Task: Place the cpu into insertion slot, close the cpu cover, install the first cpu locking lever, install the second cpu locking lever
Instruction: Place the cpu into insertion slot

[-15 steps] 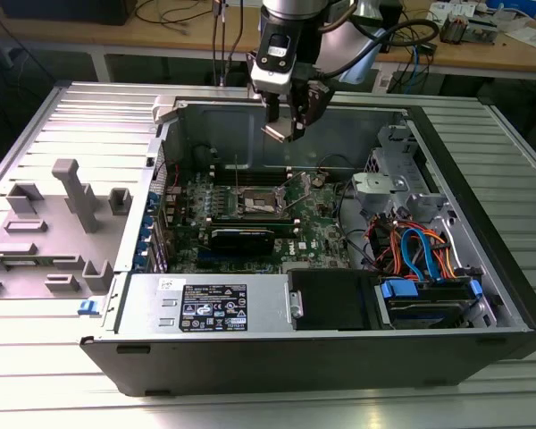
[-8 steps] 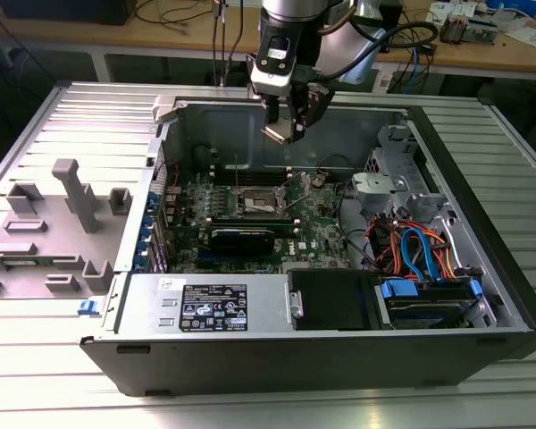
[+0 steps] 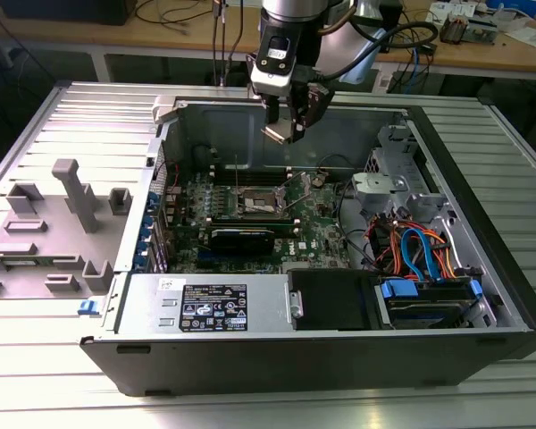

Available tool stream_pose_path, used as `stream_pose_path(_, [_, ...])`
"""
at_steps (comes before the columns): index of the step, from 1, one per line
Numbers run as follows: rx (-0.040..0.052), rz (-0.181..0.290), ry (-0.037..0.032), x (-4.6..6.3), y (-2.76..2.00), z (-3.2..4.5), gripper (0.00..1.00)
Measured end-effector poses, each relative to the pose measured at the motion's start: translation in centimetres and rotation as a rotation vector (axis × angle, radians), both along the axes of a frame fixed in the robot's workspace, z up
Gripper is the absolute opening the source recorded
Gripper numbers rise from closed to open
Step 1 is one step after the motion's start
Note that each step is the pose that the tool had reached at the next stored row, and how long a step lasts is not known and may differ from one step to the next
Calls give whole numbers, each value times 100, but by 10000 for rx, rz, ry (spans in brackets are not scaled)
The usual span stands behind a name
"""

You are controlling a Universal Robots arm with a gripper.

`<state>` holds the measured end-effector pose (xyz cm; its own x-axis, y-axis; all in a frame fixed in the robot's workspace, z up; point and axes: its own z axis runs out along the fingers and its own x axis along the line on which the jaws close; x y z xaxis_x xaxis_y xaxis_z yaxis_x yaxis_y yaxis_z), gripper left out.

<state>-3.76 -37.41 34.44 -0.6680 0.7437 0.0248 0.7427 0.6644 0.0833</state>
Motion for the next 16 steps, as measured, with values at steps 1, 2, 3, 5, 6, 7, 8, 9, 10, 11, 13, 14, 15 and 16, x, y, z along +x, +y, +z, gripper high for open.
stream_pose_path(1, [0, -80, 0, 0, 0, -3, 54])
stream_pose_path(2, [-2, -133, 0, 1, 0, -3, 54])
stream_pose_path(3, [-4, -192, 1, 0, 0, -4, 54])
stream_pose_path(5, [-5, -318, 1, 0, 0, -6, 54])
stream_pose_path(6, [-5, -398, 1, -1, 0, -10, 54])
stream_pose_path(7, [-4, -441, 1, -4, 0, -13, 54])
stream_pose_path(8, [-4, -506, 1, -8, 0, -19, 54])
stream_pose_path(9, [-4, -557, 1, -11, 0, -24, 54])
stream_pose_path(10, [-6, -609, 2, -15, 0, -29, 54])
stream_pose_path(11, [-6, -647, 9, -19, 0, -35, 54])
stream_pose_path(13, [-8, -921, 71, -22, 0, -61, 54])
stream_pose_path(14, [-8, -1072, 96, -22, 0, -70, 54])
stream_pose_path(15, [-9, -1177, 112, -22, 0, -76, 54])
stream_pose_path(16, [-10, -1307, 136, -22, 0, -84, 54])
